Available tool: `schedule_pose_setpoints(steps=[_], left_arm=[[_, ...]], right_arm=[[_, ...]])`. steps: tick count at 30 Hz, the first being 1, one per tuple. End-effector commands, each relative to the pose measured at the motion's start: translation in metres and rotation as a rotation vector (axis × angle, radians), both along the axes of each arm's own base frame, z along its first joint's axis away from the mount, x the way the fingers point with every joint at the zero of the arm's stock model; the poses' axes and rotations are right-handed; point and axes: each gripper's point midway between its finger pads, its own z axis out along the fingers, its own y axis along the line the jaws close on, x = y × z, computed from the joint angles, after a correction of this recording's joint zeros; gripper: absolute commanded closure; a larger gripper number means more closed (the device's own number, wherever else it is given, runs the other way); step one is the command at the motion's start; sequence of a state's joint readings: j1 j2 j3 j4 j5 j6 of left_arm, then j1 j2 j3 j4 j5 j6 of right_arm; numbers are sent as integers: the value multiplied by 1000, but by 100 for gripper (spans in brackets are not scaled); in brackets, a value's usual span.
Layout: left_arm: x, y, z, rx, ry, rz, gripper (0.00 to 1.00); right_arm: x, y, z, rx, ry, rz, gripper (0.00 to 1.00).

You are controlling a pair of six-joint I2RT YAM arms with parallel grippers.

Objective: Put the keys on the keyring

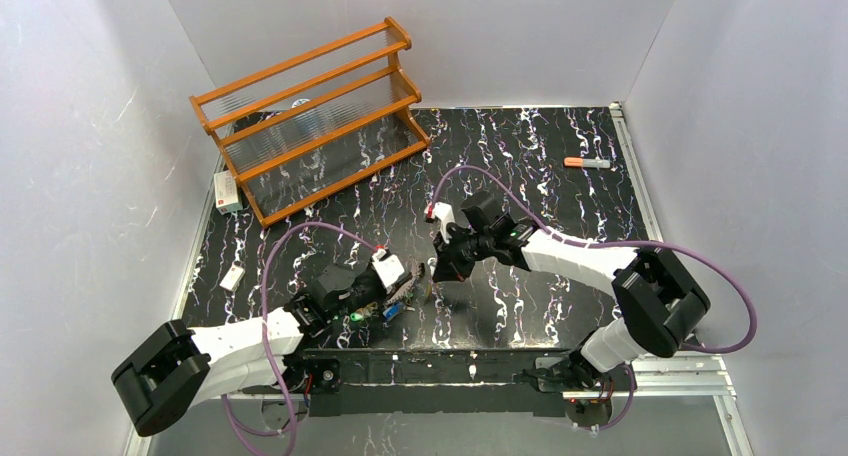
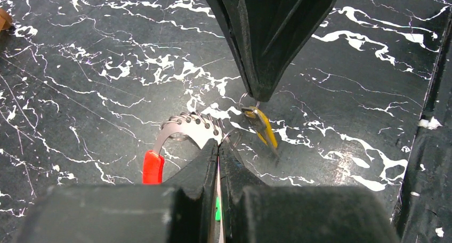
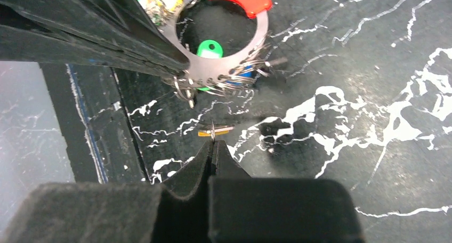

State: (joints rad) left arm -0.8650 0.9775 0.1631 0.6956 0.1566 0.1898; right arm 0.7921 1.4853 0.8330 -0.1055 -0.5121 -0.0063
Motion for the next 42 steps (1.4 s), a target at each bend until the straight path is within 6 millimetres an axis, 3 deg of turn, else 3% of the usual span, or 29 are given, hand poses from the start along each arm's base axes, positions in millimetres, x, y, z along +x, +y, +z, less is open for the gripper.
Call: schedule_pose_setpoints(steps=[1, 13, 18, 23, 33, 42], left_arm=[[-1, -5, 14, -51, -42, -26, 100], [-2, -7, 16, -66, -44, -37, 100], [-2, -8, 16, -67, -45, -37, 100], [-1, -8, 18, -70, -46, -39, 100], [-2, -8, 21, -79, -52, -35, 100], [-3, -7, 23, -90, -55, -33, 100]], right_arm=[[-4, 21, 24, 91, -8, 77, 99], [-12, 31, 30, 100, 24, 87, 99], [-16, 41, 43, 137, 14, 114, 99], [-7, 47, 44, 110, -7, 52, 99], [9, 34, 38, 41, -56, -72, 99], [12, 28, 47, 71, -91, -125, 99]])
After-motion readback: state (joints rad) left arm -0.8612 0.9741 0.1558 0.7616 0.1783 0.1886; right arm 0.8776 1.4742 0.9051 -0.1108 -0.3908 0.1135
